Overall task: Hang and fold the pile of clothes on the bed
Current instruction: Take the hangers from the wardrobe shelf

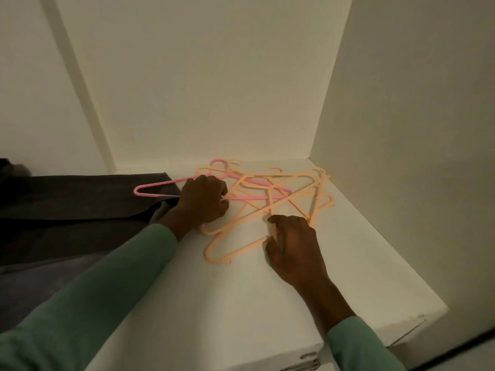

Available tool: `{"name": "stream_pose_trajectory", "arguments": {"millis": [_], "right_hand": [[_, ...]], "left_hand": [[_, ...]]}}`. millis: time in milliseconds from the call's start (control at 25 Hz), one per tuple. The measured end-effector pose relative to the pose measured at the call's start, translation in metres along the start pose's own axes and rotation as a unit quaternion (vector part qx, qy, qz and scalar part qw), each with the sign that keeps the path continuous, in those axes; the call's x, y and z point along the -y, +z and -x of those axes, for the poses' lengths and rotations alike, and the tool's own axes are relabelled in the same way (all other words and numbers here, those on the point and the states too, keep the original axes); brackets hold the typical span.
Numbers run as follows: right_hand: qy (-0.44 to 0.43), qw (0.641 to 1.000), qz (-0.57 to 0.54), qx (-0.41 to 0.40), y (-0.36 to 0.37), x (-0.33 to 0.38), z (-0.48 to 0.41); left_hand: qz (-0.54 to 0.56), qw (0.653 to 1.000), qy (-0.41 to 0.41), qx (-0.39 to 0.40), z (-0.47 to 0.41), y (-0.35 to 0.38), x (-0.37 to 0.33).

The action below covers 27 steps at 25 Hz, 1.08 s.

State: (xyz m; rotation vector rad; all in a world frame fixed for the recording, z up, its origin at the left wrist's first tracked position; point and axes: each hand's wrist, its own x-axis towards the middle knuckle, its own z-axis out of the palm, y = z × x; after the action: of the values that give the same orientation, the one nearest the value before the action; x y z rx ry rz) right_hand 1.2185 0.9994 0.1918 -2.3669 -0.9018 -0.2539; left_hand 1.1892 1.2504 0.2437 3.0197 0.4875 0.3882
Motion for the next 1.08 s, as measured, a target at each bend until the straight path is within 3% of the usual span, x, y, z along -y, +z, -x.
{"name": "stream_pose_trajectory", "arguments": {"millis": [120,200,280,360,440,640,800,960,1080], "right_hand": [[0.044,0.996,-0.072,-0.038,-0.004,-0.002,0.0],[0.077,0.983,-0.148,-0.081,-0.008,-0.003,-0.002],[0.11,0.959,-0.23,-0.125,-0.012,0.003,-0.007],[0.122,0.941,-0.269,-0.165,-0.013,0.018,-0.014],[0.133,0.932,-0.284,-0.184,-0.004,0.039,-0.024],[0.204,0.871,-0.396,-0.205,0.013,0.067,-0.035],[0.177,0.822,-0.504,-0.197,0.013,0.07,-0.033],[0.183,0.818,-0.525,-0.15,0.021,0.076,-0.029],[0.184,0.853,-0.443,-0.206,0.021,0.071,-0.031]], "left_hand": [[0.141,0.986,0.01,-0.084,-0.003,-0.005,0.0],[0.257,0.959,-0.011,-0.122,-0.001,-0.005,-0.005],[0.431,0.896,-0.065,-0.087,0.003,-0.002,-0.017],[0.599,0.795,-0.099,-0.021,0.012,-0.002,-0.038],[0.66,0.743,-0.114,-0.013,0.022,0.0,-0.052],[0.691,0.699,-0.178,-0.045,0.041,0.009,-0.069],[0.701,0.698,-0.146,-0.009,0.051,0.006,-0.076],[0.673,0.724,-0.154,0.004,0.053,0.021,-0.078],[0.697,0.695,-0.172,-0.038,0.048,0.02,-0.073]]}}
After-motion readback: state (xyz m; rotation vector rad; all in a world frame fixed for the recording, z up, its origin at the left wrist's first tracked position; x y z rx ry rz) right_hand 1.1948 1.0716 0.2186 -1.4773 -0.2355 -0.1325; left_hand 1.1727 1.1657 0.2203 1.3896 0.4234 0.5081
